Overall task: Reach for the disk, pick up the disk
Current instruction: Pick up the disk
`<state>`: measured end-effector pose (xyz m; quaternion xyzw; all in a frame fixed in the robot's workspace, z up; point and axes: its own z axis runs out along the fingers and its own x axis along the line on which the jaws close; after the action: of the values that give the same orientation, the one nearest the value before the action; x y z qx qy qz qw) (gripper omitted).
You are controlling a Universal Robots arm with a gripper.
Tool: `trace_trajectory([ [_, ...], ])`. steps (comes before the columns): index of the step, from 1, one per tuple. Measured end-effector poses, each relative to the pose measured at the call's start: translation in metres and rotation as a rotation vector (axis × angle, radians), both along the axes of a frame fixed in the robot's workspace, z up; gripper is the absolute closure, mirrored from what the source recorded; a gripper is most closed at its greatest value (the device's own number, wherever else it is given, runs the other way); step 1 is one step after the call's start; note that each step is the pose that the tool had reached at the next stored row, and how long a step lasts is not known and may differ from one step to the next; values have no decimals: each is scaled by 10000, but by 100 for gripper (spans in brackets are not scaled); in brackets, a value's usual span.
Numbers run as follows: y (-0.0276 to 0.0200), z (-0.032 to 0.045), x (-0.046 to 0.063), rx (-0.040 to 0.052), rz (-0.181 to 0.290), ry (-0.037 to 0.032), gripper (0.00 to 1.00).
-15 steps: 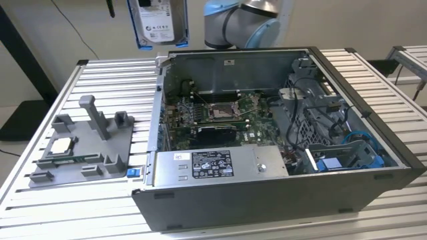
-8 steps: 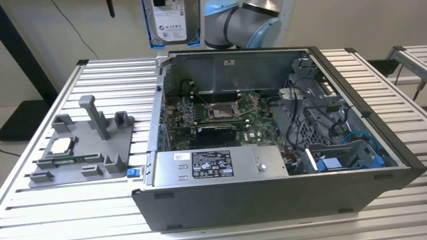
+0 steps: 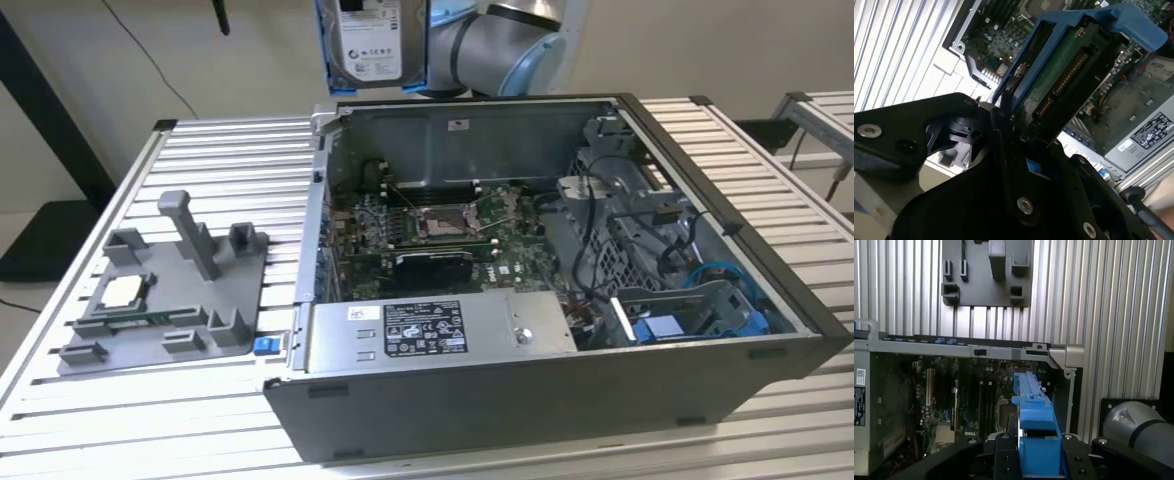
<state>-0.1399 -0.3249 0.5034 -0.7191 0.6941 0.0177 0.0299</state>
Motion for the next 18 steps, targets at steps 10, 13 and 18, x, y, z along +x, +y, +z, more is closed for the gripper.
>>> trace_trajectory([
  [10, 0, 0, 369, -1, -1, 1, 100],
  [13, 0, 0, 475, -1, 0, 1, 100],
  [18, 0, 0, 649, -1, 0, 1, 100],
])
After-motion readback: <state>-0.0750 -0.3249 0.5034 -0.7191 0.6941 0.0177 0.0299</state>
